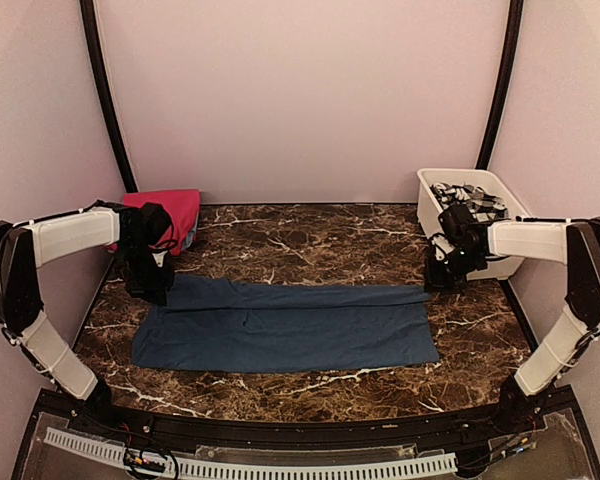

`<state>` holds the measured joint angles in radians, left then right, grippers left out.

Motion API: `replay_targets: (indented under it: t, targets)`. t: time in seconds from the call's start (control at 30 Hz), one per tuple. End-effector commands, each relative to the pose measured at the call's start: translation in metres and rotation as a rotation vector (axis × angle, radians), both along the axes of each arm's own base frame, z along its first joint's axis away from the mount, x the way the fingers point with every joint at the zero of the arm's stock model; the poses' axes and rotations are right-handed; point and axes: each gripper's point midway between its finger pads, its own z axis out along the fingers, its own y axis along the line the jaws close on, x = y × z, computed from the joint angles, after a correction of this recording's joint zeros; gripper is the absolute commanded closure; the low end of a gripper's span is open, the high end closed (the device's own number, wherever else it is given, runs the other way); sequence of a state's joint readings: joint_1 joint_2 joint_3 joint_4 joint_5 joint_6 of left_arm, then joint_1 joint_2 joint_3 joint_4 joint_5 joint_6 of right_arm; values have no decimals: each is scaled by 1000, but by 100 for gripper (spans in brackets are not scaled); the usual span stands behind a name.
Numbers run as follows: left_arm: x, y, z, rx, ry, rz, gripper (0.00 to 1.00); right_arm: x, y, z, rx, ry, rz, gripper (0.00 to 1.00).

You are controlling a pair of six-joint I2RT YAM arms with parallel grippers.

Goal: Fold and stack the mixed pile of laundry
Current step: Fold the 1/3-folded T-shirt at the center of the board.

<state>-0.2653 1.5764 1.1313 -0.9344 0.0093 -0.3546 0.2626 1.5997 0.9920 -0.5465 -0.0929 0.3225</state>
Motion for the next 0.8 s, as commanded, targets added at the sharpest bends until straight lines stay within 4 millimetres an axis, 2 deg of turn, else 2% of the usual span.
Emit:
replay_targets:
  t: [0.0, 0.03, 0.13, 0.2, 0.27, 0.37, 0.47, 0.63, 0.77]
  targets:
    - [-15, 0, -7, 49, 92, -37, 95, -13, -7, -2, -4, 30, -34, 89]
    - [-16, 0, -7, 51, 96, -36, 85, -15, -6, -2, 3, 35, -31, 80]
    - [-12, 7, -1, 84, 59, -15, 63, -19, -9, 2, 1, 30, -45, 47]
    - [-5, 14, 9, 86, 3, 19, 57, -18, -11, 11, -8, 8, -53, 40]
    - [8, 20, 24, 47, -80, 67, 54, -13, -10, 24, -1, -26, -48, 34]
    - [31, 21, 52, -78, -223, 110, 54, -4, 0, 48, 49, -97, -13, 31]
    - [53, 18, 65, -136, -300, 104, 54, 4, 18, 68, 127, -167, 48, 31]
    - [78, 16, 50, -154, -249, 96, 61, 12, 54, 77, 180, -184, 167, 31]
    - [84, 15, 34, -142, -207, 81, 68, 16, 84, 71, 207, -166, 271, 33]
